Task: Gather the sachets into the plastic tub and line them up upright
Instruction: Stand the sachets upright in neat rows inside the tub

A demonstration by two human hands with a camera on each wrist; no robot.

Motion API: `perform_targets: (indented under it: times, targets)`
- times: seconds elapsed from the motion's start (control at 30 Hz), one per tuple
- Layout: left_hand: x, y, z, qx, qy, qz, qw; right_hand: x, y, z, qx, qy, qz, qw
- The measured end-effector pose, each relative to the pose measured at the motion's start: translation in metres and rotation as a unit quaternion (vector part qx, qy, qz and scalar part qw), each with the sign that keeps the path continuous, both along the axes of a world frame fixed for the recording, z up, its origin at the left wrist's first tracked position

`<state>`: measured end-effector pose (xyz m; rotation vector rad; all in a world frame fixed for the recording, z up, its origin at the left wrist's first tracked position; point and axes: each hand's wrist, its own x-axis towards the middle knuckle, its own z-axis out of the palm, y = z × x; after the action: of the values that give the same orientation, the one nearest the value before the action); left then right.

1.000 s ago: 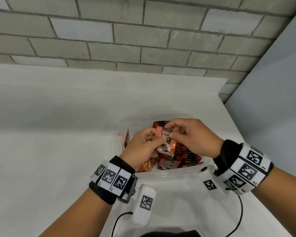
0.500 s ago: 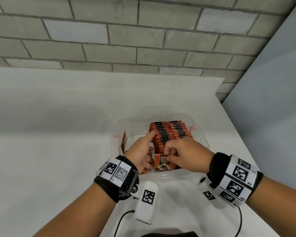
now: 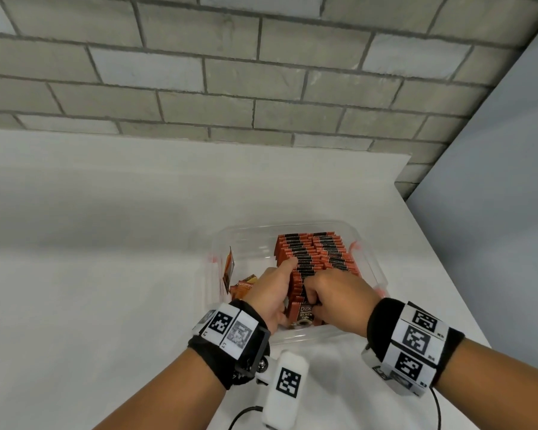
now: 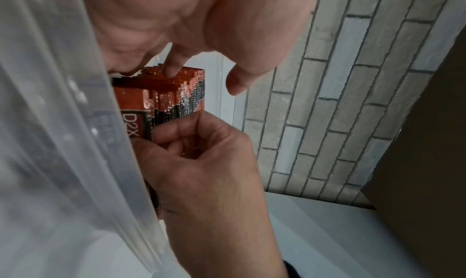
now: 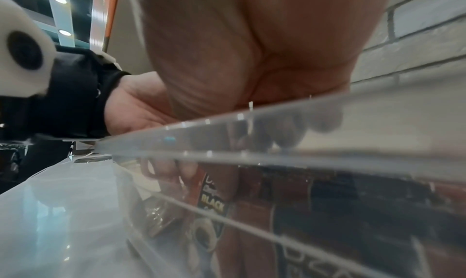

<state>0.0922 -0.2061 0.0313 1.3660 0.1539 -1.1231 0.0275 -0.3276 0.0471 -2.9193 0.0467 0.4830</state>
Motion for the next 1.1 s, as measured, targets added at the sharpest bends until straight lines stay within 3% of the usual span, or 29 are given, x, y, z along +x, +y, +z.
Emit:
perform_targets:
  times: [0.2,0.43,1.1]
  targets:
    - [0.003,-0.002,-0.002,-0.034,0.054,0.026,0.998,-0.003,-0.002,-0.005,0.015,-0.005,0.000,1.000]
    - [0.006,-0.005,0.002,-0.005,0.085,0.028,0.996,-0.003,-0.004,-0.004,0.051,0.011,-0.016,0.999]
    - [0.004,-0.011,0.010,0.034,0.075,0.005,0.997,-0.001,-0.003,-0.006,0.036,0.019,-0.026,0.999]
